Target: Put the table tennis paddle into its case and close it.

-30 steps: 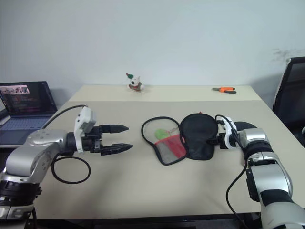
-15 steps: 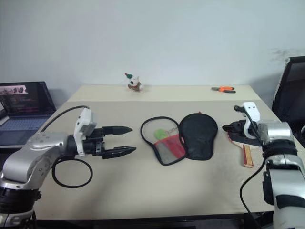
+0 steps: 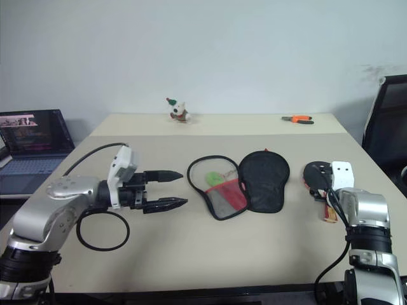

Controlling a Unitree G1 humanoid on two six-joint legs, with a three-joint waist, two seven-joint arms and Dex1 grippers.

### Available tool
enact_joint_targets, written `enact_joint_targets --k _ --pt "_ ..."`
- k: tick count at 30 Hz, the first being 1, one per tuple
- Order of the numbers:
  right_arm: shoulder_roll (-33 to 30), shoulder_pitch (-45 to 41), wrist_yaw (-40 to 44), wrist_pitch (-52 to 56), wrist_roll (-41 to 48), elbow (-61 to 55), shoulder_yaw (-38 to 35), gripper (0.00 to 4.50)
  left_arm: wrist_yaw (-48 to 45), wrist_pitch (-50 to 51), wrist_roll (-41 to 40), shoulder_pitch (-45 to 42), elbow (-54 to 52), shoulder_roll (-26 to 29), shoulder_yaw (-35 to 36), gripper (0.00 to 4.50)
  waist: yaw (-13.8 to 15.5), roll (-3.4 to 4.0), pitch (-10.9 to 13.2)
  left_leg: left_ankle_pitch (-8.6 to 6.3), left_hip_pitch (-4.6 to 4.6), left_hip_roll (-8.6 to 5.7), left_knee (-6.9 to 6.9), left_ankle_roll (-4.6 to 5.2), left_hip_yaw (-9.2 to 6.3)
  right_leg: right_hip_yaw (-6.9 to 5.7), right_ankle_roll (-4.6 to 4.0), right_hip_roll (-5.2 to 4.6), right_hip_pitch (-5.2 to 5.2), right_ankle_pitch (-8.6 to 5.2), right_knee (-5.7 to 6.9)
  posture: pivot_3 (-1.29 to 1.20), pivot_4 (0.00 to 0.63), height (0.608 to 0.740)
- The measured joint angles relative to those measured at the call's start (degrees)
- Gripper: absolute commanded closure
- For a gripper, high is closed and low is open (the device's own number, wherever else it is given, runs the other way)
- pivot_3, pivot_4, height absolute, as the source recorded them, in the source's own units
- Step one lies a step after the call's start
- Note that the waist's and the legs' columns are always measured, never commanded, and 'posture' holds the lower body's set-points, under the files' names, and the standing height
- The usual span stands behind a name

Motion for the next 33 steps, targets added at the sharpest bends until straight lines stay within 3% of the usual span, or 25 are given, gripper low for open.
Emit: enact_joint_targets --k 19,22,30,33 --pt "4.4 4.8 -7.3 5.3 0.4 -8.7 -3.9 0.05 -0.1 0.0 0.5 0.1 0.0 0.0 0.0 0.21 -0.1 -0.01 0.0 -0.03 0.10 -0.02 0.06 0.05 0.03 0.07 0.00 0.04 0.01 0.00 0.16 0.00 0.150 0.740" --pt "4.6 4.5 -7.4 3.8 0.4 -7.2 -4.1 0.59 0.0 -0.1 0.6 0.1 0.0 -0.1 0.0 0.21 -0.2 -0.02 0.0 -0.03 0.15 -0.02 0.06 0.05 0.11 0.15 0.00 0.09 0.01 0.00 0.19 0.00 0.150 0.740" --pt "4.6 2.1 -8.7 -1.4 0.0 -0.7 -4.0 3.23 0.2 0.0 0.7 0.2 -0.4 -0.2 0.0 0.21 -0.2 -0.16 -0.1 -0.03 0.42 -0.02 0.07 0.06 0.50 0.58 0.03 0.11 0.03 0.01 0.37 0.00 0.150 0.740" --pt "5.0 1.5 -9.3 -1.8 0.0 0.1 -4.1 3.40 0.5 0.0 0.7 0.8 -0.8 -0.1 0.3 0.21 -0.2 -0.17 -0.1 -0.03 0.52 -0.03 0.07 0.06 0.64 0.76 0.07 0.13 0.04 0.03 0.45 0.00 0.150 0.740"
